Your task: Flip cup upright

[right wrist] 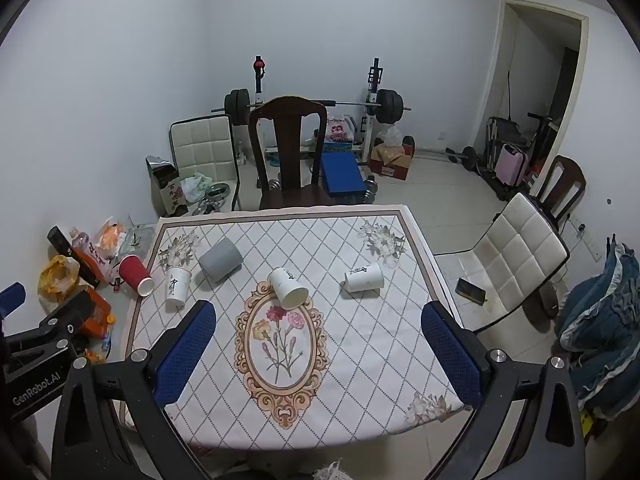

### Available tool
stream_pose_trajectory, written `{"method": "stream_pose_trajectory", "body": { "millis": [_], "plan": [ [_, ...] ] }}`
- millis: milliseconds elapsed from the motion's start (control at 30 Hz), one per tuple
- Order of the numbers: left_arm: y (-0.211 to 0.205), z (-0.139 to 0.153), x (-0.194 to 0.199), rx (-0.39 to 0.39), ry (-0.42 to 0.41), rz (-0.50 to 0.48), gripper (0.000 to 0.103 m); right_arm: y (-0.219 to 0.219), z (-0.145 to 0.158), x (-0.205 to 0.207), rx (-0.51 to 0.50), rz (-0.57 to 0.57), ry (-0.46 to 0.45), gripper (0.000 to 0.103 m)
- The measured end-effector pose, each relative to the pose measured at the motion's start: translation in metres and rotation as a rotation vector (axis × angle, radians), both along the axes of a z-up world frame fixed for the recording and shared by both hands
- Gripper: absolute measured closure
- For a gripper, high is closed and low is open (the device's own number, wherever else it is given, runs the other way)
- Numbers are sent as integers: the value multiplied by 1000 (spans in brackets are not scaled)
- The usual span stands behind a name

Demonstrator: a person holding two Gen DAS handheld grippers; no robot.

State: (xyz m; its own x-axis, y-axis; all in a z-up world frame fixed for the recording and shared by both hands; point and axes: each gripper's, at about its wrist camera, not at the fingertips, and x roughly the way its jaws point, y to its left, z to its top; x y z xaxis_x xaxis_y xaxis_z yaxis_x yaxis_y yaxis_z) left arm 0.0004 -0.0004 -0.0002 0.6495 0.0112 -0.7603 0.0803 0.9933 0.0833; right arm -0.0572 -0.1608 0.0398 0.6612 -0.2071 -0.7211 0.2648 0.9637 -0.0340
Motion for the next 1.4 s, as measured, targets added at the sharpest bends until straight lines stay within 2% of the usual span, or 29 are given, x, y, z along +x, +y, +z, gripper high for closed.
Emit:
{"method": "stream_pose_trajectory", "body": {
  "millis": [1400],
  "plan": [
    [0, -3, 1, -9, -19, 4, 0, -10, 2, 1, -2, -6, -8, 0]
  ]
}}
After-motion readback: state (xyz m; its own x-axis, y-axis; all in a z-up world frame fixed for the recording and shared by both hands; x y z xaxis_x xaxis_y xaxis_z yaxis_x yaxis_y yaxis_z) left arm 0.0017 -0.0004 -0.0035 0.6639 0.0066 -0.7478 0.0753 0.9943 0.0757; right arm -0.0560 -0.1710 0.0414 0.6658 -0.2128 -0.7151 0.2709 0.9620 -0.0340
